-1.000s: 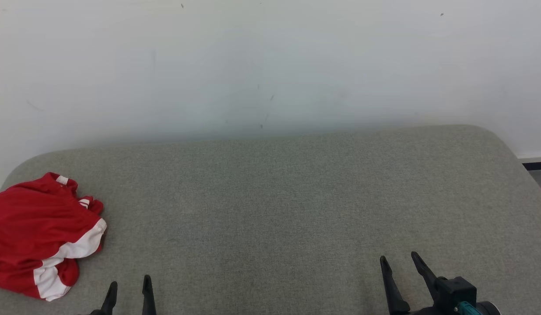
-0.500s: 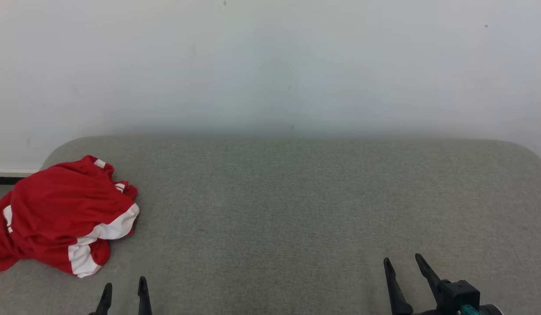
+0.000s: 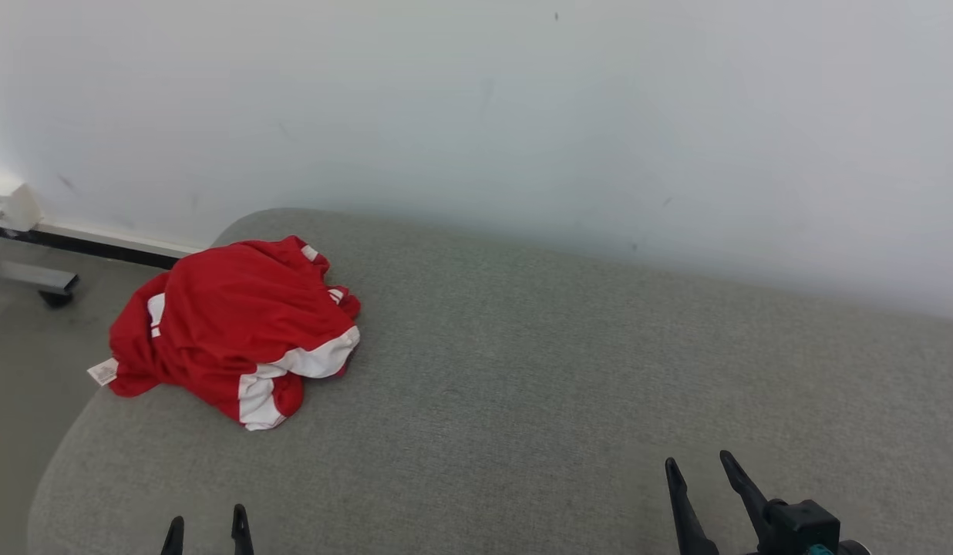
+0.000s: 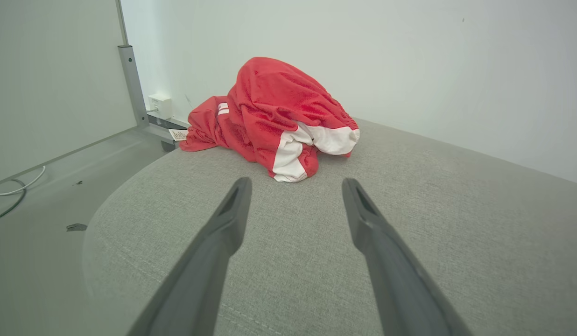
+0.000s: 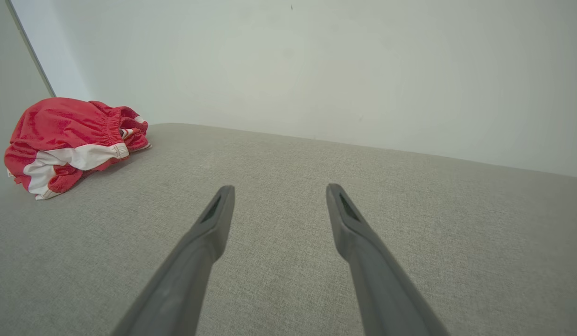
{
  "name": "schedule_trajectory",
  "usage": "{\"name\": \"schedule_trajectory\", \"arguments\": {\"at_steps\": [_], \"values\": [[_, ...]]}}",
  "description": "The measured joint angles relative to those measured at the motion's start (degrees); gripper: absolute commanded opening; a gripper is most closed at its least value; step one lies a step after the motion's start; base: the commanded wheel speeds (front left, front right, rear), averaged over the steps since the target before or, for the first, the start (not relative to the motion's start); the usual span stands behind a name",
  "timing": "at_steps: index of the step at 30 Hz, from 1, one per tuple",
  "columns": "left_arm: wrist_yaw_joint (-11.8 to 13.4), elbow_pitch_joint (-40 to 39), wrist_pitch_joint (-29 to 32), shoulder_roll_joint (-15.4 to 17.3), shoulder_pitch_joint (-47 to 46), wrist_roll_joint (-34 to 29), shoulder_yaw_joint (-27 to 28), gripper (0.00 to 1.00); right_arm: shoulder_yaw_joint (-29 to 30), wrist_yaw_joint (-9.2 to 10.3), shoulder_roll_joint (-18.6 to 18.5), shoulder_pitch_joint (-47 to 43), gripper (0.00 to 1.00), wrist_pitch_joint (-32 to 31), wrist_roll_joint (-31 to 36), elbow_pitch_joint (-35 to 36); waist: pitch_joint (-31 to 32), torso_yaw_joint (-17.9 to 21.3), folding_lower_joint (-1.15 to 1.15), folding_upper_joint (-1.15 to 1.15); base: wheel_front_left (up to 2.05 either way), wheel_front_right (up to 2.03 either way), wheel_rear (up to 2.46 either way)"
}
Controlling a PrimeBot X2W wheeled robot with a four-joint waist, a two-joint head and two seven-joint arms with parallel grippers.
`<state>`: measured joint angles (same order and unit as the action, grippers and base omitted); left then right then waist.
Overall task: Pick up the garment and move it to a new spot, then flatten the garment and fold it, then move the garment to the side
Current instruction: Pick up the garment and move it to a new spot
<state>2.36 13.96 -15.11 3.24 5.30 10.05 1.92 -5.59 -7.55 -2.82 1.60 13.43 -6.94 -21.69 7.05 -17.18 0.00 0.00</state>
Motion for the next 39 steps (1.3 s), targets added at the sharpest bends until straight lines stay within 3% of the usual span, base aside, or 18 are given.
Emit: {"name": "schedule_trajectory", "arguments": {"at_steps": [9, 16, 24, 29, 39], "values": [[0.76, -1.89, 0.48, 0.78, 0.92, 0.15, 0.45, 1.00, -2.05, 0.00, 0.02, 0.71, 1.00, 0.71, -0.80, -0.65, 0.28, -6.38, 0.00, 0.00, 0.00, 0.00, 0.00], [1.51, -3.04, 0.49, 0.77, 1.46, 0.44, 0.49, 1.00, -2.59, 0.00, 0.00, 1.51, 1.00, 0.79, -0.78, -1.40, -0.44, -7.86, 0.00, 0.00, 0.00, 0.00, 0.00], [1.60, -3.18, 1.80, 1.31, 1.30, 0.73, 0.21, 1.00, -2.86, -0.01, 0.01, 1.49, 1.00, 0.97, -0.71, -1.92, -0.35, -7.64, 0.00, 0.00, 0.00, 0.00, 0.00], [0.68, -0.83, 4.00, 2.76, -3.72, 1.62, 0.29, 1.00, -2.89, 0.00, 0.01, 0.70, 1.00, 0.96, -0.53, -2.03, -0.02, -7.09, 0.00, 0.01, 0.00, 0.00, 0.00], [-0.89, 14.72, 11.39, 5.87, -21.00, 7.80, 3.54, 1.00, -5.91, 0.00, 0.02, 0.77, 1.00, -2.48, 2.70, 1.36, -1.13, -2.74, 0.00, 0.01, 0.00, 0.00, 0.00]]}}
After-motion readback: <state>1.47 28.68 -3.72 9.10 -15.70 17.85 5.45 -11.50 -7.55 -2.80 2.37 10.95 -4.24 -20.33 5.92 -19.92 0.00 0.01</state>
